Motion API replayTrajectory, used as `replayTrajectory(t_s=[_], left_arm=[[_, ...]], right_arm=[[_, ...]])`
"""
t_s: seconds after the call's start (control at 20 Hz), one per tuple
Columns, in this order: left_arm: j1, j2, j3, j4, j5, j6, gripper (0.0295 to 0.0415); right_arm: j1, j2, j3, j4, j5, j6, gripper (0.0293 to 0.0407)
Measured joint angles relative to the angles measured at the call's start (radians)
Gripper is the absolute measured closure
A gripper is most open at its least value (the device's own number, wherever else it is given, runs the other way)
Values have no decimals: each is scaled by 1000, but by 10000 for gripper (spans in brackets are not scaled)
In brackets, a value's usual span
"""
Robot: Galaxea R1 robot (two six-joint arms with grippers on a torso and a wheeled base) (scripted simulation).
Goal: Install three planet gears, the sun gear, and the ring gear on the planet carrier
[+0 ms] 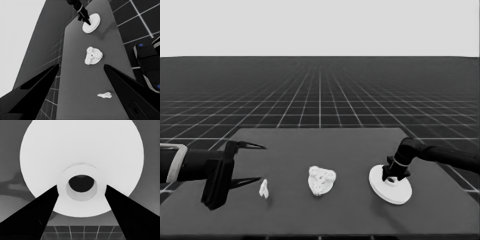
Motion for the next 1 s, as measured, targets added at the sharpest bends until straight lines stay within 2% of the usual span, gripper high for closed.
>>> replayTrajectory(t_s=[0.05,0.15,0.25,0.5,0.55,0.6,0.65,0.75,1.0], left_arm=[[0,0,0,0,0,0,326],[0,0,0,0,0,0,326],[0,0,0,0,0,0,326],[0,0,0,0,0,0,326],[0,0,0,0,0,0,326],[0,0,0,0,0,0,326],[0,0,0,0,0,0,326],[0,0,0,0,0,0,326],[0,0,0,0,0,0,326]], right_arm=[[70,-33,66,53,-63,18,351],[164,-54,103,114,-122,27,351],[195,-57,108,137,-142,27,351],[209,-57,108,148,-152,27,351],[198,65,227,104,-182,414,351],[189,348,211,90,-208,612,351],[184,549,90,88,-214,647,351],[179,735,-108,89,-209,605,352],[177,823,-241,89,-204,558,352]])
